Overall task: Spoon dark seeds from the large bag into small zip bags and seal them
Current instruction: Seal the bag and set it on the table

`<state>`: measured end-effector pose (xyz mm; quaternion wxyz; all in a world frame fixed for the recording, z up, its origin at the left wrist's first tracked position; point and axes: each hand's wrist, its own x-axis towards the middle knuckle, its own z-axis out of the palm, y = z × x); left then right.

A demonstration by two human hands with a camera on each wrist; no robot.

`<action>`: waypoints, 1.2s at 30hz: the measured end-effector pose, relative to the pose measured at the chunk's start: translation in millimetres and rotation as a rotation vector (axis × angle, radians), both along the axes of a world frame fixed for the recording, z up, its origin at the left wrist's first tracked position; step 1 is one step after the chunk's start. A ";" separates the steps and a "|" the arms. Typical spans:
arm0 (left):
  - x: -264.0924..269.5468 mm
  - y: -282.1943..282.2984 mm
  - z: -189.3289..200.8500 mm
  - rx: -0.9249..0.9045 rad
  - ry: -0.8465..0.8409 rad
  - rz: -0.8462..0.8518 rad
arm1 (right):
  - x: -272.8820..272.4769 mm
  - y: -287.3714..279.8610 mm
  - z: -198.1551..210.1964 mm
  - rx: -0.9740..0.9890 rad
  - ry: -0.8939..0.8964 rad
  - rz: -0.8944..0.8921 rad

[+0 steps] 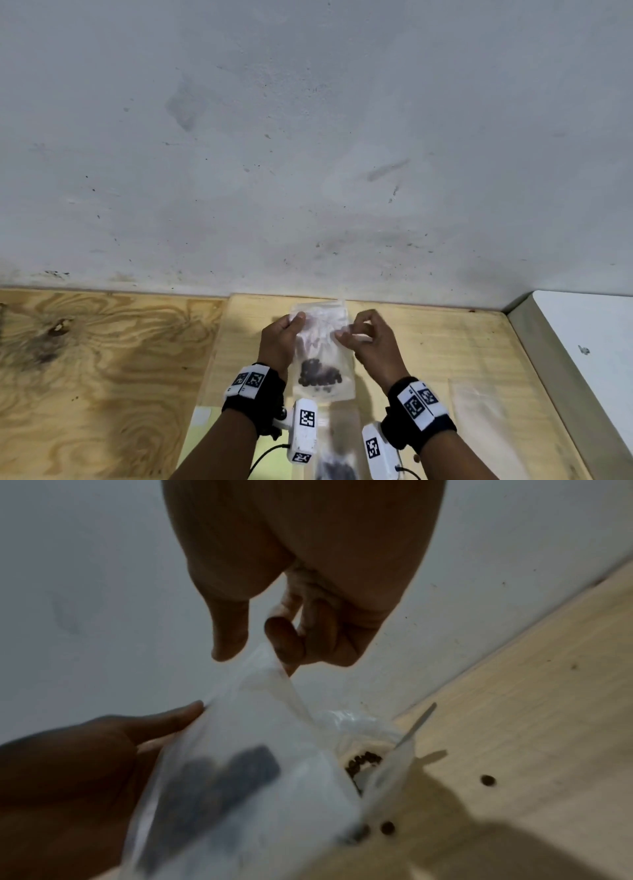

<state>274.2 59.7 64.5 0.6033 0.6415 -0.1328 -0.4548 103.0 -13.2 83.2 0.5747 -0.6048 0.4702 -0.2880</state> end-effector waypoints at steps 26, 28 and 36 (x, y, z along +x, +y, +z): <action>-83.2 128.1 -76.2 0.479 -0.439 -0.448 | -84.4 132.3 -93.5 0.019 0.742 0.424; -86.0 128.0 -75.2 0.495 -0.505 -0.438 | -89.1 131.4 -94.4 0.014 0.720 0.432; -143.7 86.5 -42.8 0.357 -0.555 -0.401 | -180.5 83.2 -69.1 -0.019 0.573 0.055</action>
